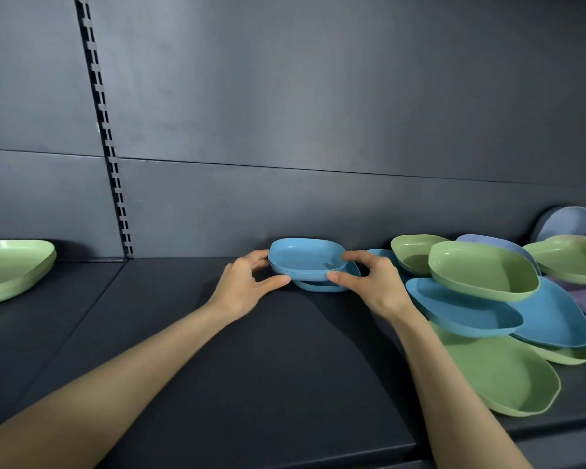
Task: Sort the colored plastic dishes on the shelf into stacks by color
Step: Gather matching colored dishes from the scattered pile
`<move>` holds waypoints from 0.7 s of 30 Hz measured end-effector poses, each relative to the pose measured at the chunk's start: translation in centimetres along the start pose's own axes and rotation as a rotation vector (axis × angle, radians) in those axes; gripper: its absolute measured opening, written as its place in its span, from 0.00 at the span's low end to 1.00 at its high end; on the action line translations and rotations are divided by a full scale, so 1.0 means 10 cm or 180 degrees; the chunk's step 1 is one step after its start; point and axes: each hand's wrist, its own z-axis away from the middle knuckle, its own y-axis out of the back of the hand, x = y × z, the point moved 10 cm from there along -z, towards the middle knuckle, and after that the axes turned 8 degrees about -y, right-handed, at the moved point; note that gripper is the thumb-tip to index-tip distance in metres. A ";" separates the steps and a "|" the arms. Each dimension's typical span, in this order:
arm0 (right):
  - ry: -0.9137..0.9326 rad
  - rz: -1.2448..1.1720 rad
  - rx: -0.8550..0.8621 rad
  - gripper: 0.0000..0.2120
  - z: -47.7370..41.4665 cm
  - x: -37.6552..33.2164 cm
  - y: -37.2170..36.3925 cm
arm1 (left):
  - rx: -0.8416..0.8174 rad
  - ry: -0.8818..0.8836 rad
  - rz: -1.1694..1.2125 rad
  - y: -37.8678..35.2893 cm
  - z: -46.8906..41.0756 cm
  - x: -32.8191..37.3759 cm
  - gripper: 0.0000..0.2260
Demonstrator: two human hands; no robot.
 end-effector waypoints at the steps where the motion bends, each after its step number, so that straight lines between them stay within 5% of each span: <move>1: 0.0001 -0.0005 -0.0012 0.27 -0.01 0.00 -0.02 | 0.0009 -0.0010 0.0013 0.01 0.00 0.00 0.21; 21: -0.0237 -0.0048 -0.0123 0.31 -0.10 0.18 -0.12 | -0.0333 0.0302 0.0473 -0.20 -0.13 -0.19 0.22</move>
